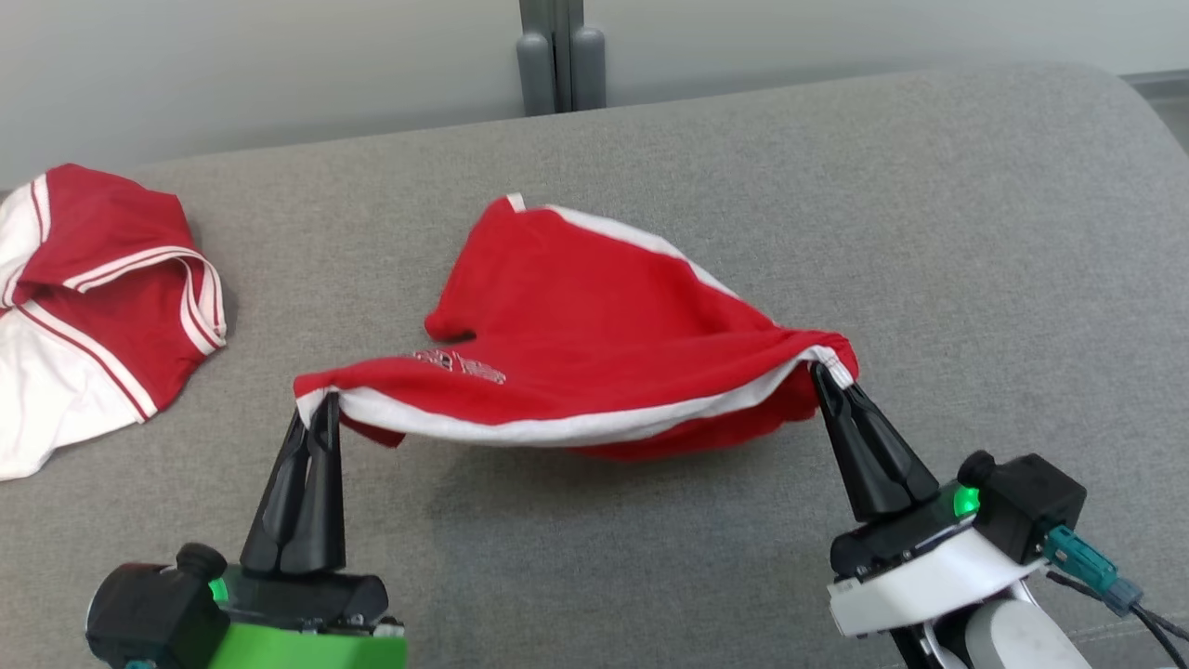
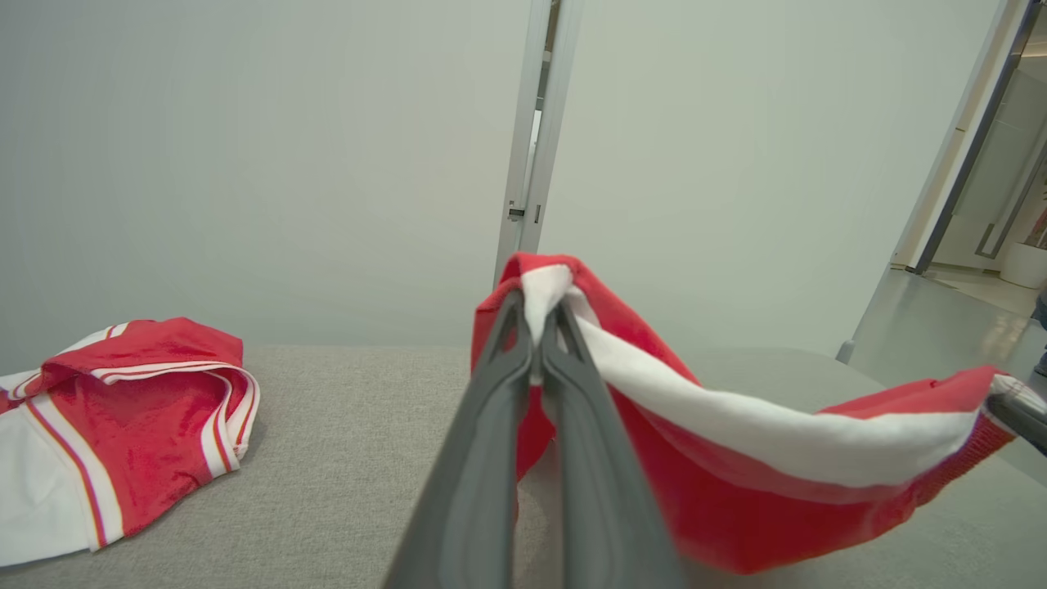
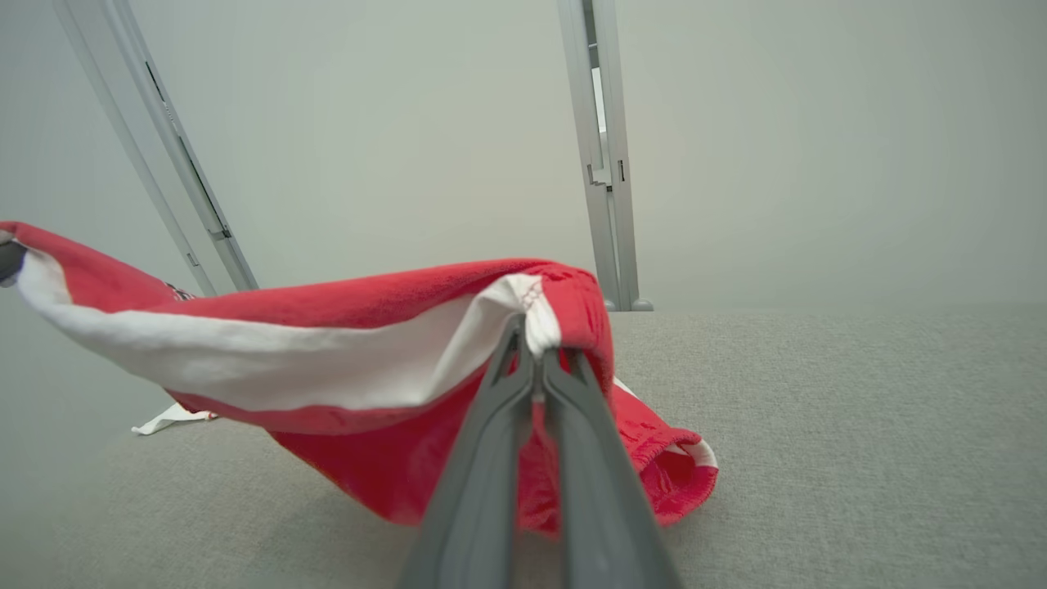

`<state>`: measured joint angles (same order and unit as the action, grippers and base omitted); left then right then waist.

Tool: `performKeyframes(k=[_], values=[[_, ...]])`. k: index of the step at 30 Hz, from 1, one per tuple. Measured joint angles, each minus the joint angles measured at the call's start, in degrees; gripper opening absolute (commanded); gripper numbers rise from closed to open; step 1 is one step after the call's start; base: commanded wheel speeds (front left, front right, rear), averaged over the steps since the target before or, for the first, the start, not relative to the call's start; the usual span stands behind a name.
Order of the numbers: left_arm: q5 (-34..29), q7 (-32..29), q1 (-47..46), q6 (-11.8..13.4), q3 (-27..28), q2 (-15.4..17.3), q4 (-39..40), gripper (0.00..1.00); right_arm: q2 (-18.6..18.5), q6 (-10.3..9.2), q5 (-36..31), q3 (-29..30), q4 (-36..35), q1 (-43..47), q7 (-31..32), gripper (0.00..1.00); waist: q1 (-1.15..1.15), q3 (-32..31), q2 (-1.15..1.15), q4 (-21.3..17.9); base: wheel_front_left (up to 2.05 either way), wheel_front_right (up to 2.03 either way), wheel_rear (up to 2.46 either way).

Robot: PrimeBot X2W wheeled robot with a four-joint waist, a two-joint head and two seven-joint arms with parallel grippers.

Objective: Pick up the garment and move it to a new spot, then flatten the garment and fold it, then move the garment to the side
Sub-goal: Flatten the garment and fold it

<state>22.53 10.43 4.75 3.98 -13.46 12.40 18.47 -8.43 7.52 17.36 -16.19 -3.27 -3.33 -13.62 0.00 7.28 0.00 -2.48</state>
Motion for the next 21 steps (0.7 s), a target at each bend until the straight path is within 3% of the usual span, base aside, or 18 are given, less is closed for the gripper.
performKeyframes(k=[5, 9, 14, 21], values=[[-0.8, -2.82, 4.89, 1.7, -1.18, 0.69, 6.04, 0.0, -1.6, 0.0, -1.86, 1.11, -8.22, 6.75, 5.25, 0.0, 0.0, -2.75, 0.0, 1.01, 0.0, 0.0, 0.0], [-0.03, -3.78, 7.07, 2.25, -1.08, 0.7, 5.98, 0.0, -0.99, 0.0, -1.12, 1.92, -9.15, 9.39, 6.77, 0.0, 0.0, -2.48, 0.0, 1.69, 0.0, 0.0, 0.0], [2.53, -3.77, 7.14, 1.46, -0.75, 0.44, 0.67, 0.0, 0.13, 0.0, 0.53, 1.57, -4.63, 9.98, 6.39, 0.0, 0.0, -0.7, 0.0, 1.63, 0.0, 0.0, 0.0], [4.17, -3.89, 0.86, -1.83, -1.03, 0.94, -10.13, 0.0, 0.89, 0.0, 2.32, 0.52, 3.9, 7.2, 4.32, 0.0, 0.0, 2.05, 0.0, 1.28, 0.0, 0.0, 0.0]])
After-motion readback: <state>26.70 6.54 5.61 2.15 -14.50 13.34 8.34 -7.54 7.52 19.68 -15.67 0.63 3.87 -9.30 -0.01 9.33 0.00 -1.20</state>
